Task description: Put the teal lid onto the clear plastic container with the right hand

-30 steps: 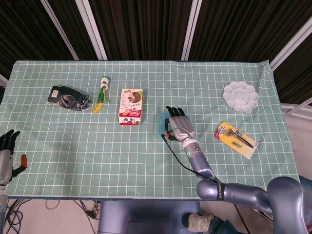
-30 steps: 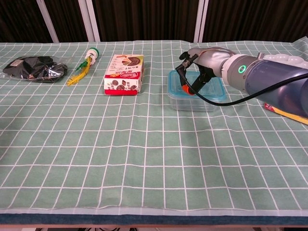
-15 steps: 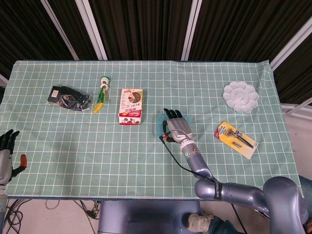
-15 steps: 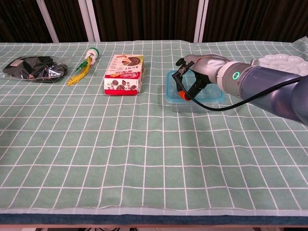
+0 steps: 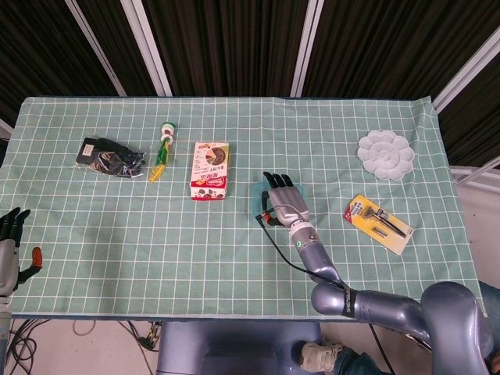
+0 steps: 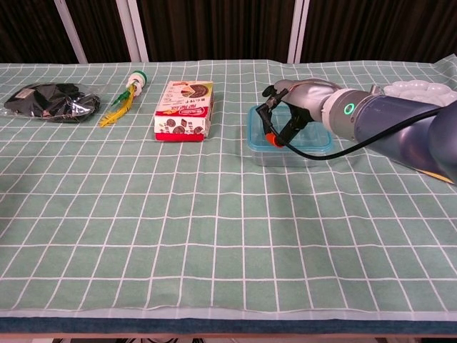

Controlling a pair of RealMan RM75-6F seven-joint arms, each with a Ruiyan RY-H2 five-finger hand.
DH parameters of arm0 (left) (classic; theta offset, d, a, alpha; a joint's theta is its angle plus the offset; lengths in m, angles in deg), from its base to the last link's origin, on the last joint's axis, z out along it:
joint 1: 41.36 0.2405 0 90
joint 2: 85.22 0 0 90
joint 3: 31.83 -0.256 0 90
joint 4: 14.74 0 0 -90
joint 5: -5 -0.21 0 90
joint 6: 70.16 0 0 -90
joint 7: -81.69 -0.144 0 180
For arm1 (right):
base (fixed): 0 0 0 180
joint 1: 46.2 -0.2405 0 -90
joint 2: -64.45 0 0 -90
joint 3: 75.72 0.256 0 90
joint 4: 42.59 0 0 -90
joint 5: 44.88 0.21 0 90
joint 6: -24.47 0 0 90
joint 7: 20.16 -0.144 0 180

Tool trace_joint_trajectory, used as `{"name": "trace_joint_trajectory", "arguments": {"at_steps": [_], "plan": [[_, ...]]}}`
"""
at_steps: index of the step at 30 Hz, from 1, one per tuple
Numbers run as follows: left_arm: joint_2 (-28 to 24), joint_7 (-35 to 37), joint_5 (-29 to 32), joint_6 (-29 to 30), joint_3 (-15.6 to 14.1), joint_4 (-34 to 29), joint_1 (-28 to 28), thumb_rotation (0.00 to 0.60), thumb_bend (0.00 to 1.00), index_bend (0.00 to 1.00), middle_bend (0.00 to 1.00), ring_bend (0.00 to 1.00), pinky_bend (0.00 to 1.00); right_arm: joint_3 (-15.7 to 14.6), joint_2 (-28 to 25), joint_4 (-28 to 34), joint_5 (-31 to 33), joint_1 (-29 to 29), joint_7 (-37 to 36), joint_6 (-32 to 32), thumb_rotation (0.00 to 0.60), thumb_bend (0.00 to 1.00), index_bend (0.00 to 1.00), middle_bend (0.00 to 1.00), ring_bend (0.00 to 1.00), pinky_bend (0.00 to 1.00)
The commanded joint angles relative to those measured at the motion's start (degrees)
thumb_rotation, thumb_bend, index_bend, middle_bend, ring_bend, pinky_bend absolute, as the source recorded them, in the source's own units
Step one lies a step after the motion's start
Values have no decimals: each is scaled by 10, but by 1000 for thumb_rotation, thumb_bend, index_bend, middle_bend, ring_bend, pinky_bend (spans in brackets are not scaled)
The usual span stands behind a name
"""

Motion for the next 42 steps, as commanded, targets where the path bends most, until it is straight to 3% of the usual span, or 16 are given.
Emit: {"name": "trace_joint_trajectory", "arguments": {"at_steps": [1, 8, 13, 42], "plan": [[0, 0, 0, 0, 0, 0, 0, 600, 542, 87, 0, 0, 0, 12, -9, 8, 0, 1, -6, -8, 600, 479, 595, 40, 0, 0], [0, 1, 0, 0, 0, -1, 0, 600, 542, 87, 0, 0, 0, 57, -41, 27, -21, 7, -44, -41, 600, 479, 596, 39, 0, 0], [-1, 1, 3, -2, 0, -2, -1, 600, 542, 87, 0, 0, 0, 75, -49, 7, -7, 2, -54, -30, 600, 479, 596, 40, 0, 0], [-6, 6, 26, -13, 7, -2, -5, 600, 542, 87, 0, 0, 0, 67, 57, -179, -14, -46, -107, 68, 600, 477, 595, 40, 0, 0]]}}
